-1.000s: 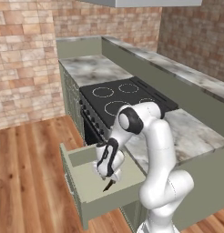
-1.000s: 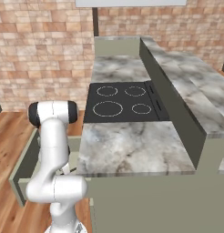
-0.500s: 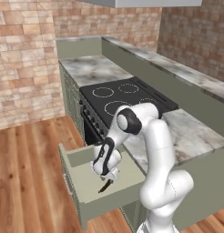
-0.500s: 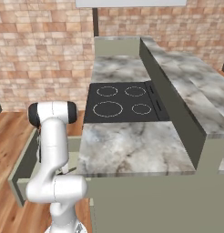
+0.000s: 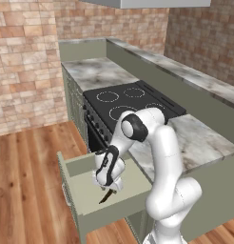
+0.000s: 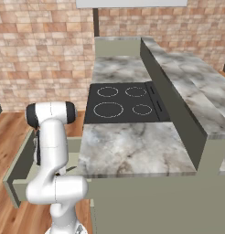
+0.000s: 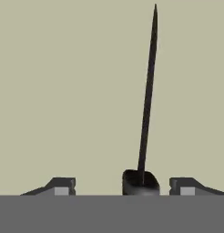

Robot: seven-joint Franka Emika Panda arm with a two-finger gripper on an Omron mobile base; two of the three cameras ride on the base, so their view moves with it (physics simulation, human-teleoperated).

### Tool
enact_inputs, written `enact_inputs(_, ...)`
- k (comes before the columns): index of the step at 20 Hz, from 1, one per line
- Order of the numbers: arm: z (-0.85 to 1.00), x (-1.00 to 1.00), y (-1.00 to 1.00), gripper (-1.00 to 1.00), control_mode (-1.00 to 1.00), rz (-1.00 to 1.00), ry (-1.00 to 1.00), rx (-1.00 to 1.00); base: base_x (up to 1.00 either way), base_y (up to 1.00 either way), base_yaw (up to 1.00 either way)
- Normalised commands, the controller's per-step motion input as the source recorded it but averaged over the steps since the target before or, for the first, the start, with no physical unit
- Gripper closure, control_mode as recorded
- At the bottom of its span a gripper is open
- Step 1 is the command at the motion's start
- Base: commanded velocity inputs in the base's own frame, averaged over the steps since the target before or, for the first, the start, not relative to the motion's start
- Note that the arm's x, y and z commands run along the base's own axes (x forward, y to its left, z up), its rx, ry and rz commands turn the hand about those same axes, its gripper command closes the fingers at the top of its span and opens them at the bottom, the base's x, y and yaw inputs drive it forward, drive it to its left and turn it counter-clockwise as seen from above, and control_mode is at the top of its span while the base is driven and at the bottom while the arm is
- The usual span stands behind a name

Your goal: Open the drawer on the left and place the cutting tools on the cutting board.

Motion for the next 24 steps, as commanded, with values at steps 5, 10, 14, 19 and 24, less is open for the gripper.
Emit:
enact_inputs(5,-0.1,-0.62,-0.3,-1.0,-1.0,0.01,-0.08,0.0,0.0,0.0,0.0)
enact_inputs(10,-0.28,-0.19,-0.12,-1.0,-1.0,0.01,-0.05,0.02,0.0,0.0,0.0)
enact_inputs(14,-0.4,0.0,0.01,1.0,-1.0,0.03,-0.01,0.07,0.0,0.0,0.0)
enact_inputs(19,-0.25,0.0,0.0,1.0,-1.0,0.02,0.0,0.07,0.0,0.0,0.0)
enact_inputs(24,-0.03,0.0,0.0,1.0,-1.0,0.01,0.0,0.05,0.0,0.0,0.0)
